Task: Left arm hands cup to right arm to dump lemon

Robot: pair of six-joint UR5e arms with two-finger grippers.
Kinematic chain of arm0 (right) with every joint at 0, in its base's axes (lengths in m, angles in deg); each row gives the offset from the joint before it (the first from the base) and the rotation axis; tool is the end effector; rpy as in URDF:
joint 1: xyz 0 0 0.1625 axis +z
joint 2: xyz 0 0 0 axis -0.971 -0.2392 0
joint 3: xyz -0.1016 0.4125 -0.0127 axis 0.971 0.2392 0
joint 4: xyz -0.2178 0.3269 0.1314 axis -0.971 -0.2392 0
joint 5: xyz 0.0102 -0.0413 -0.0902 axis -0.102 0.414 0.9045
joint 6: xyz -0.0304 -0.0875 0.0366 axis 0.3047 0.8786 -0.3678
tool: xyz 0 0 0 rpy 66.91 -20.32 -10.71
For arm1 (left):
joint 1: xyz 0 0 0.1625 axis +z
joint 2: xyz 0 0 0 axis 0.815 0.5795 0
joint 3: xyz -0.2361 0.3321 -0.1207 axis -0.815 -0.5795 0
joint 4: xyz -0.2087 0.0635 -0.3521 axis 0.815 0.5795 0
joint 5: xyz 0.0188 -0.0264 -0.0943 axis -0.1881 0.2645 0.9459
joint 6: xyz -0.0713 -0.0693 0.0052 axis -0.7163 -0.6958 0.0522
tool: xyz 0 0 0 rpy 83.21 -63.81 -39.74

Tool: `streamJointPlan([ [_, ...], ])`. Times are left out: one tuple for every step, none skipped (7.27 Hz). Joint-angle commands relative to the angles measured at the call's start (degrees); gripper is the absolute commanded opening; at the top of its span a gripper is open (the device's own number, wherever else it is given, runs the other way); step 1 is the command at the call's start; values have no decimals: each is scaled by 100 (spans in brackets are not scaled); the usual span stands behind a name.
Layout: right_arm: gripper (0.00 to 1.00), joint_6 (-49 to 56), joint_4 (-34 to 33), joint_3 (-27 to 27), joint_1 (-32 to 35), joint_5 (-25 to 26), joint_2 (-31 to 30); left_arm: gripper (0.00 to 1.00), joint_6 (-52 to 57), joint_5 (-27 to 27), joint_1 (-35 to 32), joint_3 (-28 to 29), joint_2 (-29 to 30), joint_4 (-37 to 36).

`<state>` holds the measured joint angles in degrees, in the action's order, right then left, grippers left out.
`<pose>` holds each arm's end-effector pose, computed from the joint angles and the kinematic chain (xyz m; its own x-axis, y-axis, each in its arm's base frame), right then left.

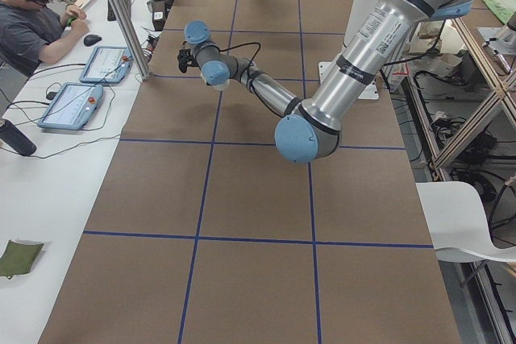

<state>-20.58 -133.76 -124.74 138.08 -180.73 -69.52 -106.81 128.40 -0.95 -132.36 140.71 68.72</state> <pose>-0.2151 -0.5768 0.3362 0.7163 -0.2464 0.6528 0.0334 0.9466 0.3207 0.3441 -0.6067 0.2837 0.4064 -0.0248 -0.9134 0.0324 0.9994 -0.0127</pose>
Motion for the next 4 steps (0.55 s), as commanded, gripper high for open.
streamJointPlan([
  [100, 749, -176, 8, 432, -121, -486, 0, 1158, -80, -289, -36, -528, -11],
  [100, 1451, -568, 8, 713, -173, -567, 0, 1720, -80, -473, -132, -826, -11],
  [100, 2067, -1129, 8, 968, -226, -550, 0, 2274, -80, -702, -237, -1151, -11],
  [100, 2334, -1465, 8, 1127, -226, -576, 0, 2879, -141, -913, -429, -1580, -11],
])
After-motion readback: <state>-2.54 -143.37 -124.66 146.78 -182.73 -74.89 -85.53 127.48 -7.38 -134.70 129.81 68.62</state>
